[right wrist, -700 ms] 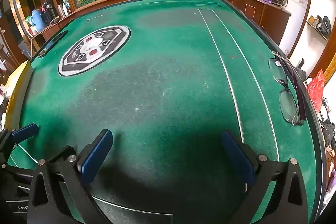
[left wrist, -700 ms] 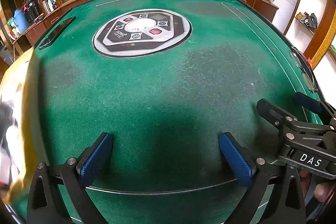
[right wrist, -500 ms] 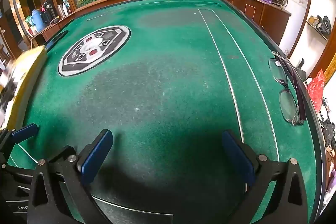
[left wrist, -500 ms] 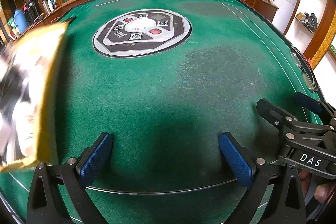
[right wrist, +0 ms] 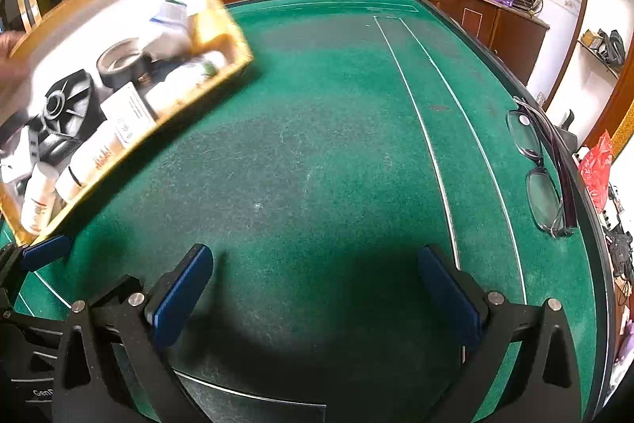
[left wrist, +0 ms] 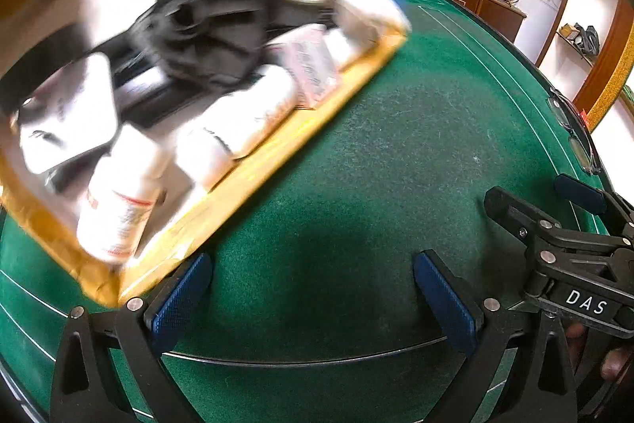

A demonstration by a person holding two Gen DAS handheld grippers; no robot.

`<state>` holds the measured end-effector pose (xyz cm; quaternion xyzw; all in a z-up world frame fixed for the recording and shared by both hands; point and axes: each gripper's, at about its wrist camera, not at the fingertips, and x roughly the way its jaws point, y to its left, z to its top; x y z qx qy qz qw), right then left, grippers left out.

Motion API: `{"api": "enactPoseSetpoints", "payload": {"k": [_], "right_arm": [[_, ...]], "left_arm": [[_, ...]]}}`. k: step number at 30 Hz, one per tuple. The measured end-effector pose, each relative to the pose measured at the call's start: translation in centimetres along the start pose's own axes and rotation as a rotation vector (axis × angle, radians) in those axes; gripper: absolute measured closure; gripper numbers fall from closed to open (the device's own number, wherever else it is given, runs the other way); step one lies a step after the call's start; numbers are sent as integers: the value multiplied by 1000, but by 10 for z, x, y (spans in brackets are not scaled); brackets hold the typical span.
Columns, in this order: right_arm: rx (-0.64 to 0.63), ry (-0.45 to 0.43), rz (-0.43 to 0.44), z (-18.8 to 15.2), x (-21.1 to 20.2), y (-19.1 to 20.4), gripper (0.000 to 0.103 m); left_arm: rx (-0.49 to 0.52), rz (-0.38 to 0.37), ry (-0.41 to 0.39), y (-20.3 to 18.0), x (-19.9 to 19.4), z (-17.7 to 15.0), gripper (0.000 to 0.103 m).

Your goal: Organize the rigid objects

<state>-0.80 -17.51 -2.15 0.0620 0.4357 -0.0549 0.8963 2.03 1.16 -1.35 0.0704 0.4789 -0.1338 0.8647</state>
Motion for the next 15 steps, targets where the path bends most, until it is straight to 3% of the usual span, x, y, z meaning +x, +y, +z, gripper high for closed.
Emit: {"api": "enactPoseSetpoints", "payload": {"k": [8,15], "right_arm": [[11,24,32,-2,-6,-10,0],[-10,-1,-8,-3,-5,-6,0]], "left_arm": [[1,-1,-1,-1,0,-1,0],[6,-3,0,-1,-1,0,0]]}}
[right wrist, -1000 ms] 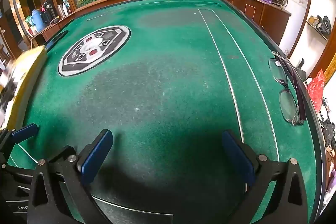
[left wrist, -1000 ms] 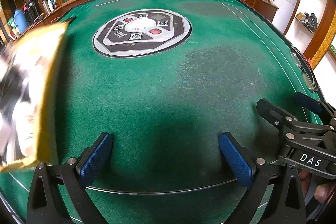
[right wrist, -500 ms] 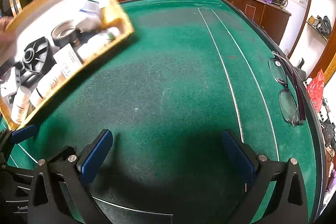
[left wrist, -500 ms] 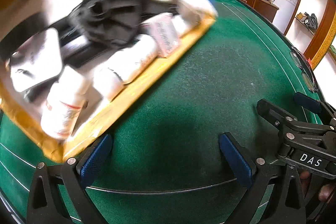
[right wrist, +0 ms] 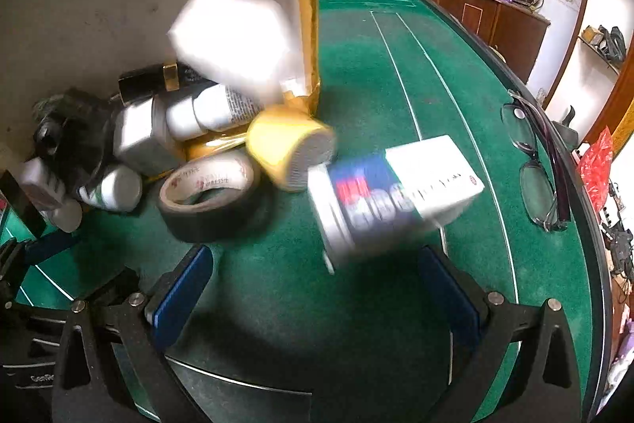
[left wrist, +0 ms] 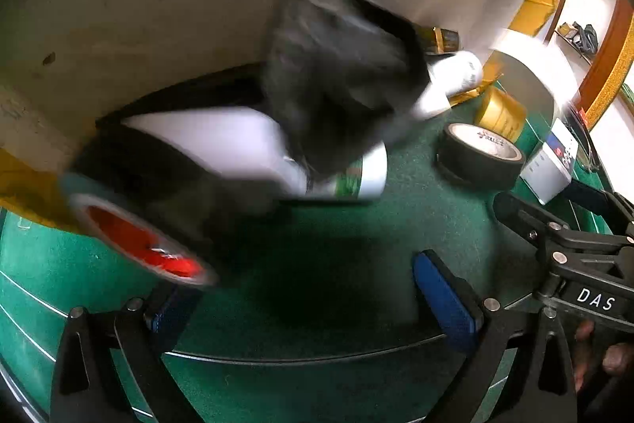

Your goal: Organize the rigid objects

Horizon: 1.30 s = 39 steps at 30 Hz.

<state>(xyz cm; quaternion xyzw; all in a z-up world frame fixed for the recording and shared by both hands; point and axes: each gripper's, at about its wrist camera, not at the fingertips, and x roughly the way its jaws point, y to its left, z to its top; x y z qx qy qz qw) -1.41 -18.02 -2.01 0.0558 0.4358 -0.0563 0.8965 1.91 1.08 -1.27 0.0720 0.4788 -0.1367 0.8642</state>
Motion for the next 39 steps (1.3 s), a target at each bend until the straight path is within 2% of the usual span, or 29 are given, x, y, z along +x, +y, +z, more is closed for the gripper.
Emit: {"api": "enactPoseSetpoints", "payload": {"k": [7,11,16,23,39], "right_arm": [[-20,-16,-24,0,0,3,0],[-60,6,-73,1,4,12,0],[-62,2,-76,2,4,12,0],[-49,0,-62,3,6,7,0],[-53,1,-66,2,6,9,0]], "left_arm": [[1,-4,0,-1,-1,3,0],[2,-5,2,-3,0,5,0],[2,-5,3,-3,3,12,0],[2,-4,0,-4,2,0,0],[1,-5,0,-2,3,-1,0]]}}
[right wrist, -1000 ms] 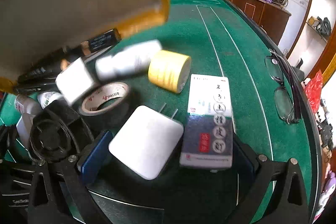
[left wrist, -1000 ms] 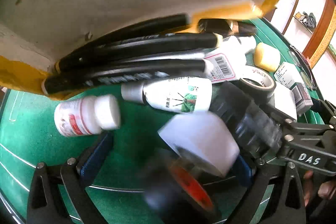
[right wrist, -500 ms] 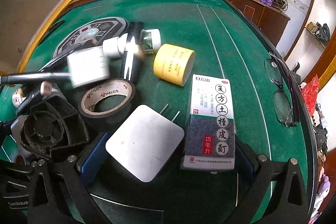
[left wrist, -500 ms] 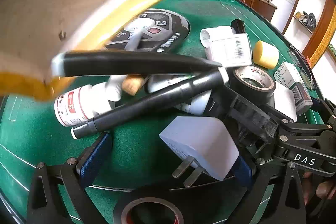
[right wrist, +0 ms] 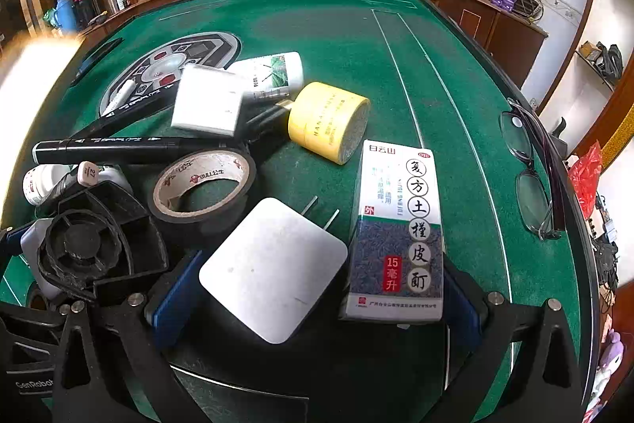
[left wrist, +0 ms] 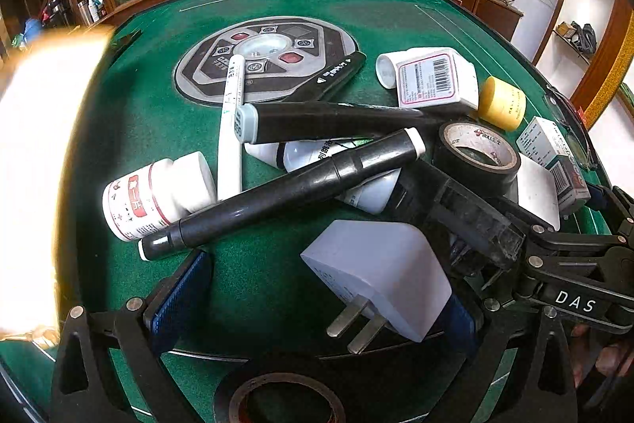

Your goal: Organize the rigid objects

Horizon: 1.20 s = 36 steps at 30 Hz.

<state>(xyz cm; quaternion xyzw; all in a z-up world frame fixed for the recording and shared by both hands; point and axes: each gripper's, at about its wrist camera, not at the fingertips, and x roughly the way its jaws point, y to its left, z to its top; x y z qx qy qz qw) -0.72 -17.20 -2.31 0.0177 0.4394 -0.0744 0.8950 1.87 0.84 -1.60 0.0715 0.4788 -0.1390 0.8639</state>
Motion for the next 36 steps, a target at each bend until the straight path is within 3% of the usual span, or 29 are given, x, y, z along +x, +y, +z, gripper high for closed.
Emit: {"api": "enactPoseSetpoints", "payload": {"k": [30,36], "right_arm": [[2,-4,0,-1,-1,0,0],[-11,-3,8,0,-2,-1,0]], "left_arm": [[-7,2,0,0,1,1,0],[55,-28,31,2,-1,1,0]]}}
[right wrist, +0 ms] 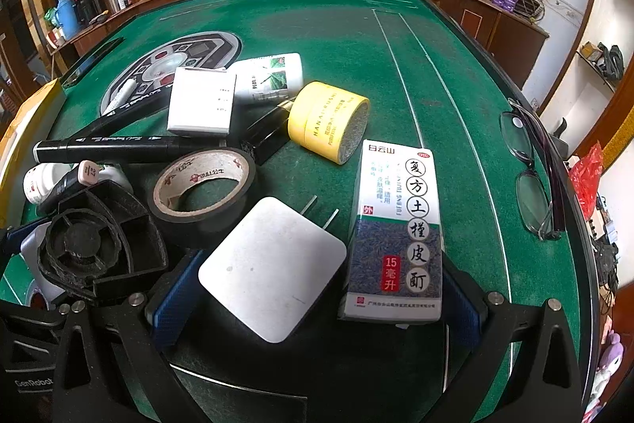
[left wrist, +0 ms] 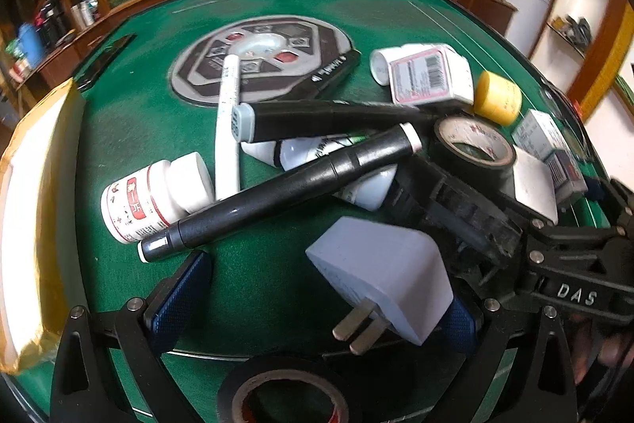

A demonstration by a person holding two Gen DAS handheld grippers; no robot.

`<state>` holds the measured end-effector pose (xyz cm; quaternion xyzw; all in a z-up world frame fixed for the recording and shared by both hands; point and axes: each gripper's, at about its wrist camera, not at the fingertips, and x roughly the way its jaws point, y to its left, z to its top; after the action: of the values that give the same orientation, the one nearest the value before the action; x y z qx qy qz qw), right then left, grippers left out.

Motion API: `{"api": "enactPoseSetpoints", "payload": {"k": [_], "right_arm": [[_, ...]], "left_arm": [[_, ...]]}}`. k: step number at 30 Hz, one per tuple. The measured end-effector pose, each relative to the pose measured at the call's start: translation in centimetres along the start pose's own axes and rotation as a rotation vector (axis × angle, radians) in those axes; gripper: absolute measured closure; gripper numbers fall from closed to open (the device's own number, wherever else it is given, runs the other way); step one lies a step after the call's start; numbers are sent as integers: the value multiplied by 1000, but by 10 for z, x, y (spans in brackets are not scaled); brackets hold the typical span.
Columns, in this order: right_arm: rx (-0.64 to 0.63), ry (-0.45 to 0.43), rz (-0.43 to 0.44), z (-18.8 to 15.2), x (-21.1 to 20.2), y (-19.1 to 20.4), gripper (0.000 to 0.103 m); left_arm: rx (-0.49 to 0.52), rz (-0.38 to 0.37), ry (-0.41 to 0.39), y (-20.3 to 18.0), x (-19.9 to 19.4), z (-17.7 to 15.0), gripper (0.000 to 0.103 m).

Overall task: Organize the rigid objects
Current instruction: 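Grasp the black tape roll with the left tool while the right tool grasps a white charger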

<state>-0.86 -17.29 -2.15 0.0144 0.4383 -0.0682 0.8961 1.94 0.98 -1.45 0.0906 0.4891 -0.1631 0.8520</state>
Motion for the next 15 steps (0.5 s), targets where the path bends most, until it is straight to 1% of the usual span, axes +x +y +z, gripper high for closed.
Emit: {"api": "enactPoseSetpoints", "payload": {"k": [2,3,6,7,8,9,11,12,13,14,15], "right_arm": [[-22,7,15,0,-1,-1,0],[-41,24,29,2,-1,-2,0],[-83,112,59,3,-2,-3,0],[-85,112,69,1,-3,-2,0],[-83,130,96,0,-6,-4,0],[-81,131,124,-3,-10,-5,0],[-82,125,127,-8,-17,-6,0],[-88,118,134,-9,-21,-5,0],[-92,131,142,-10,-24,-6,0],[-101,119,148,-9,-28,-5,0],[-106,130,153,-8,-31,-6,1]], "left_arm": [[38,-26,26,0,-2,0,2],[65,-47,32,1,-6,-3,6],[70,-116,21,10,-21,-9,7],[68,-137,14,14,-26,-11,7],[68,-159,15,18,-30,-13,11],[67,-175,14,22,-34,-15,13],[59,-211,3,30,-43,-20,14],[62,-220,1,32,-45,-21,16],[69,-225,-3,34,-48,-24,16],[73,-227,-6,34,-51,-25,16],[79,-234,-4,35,-51,-26,17]]}}
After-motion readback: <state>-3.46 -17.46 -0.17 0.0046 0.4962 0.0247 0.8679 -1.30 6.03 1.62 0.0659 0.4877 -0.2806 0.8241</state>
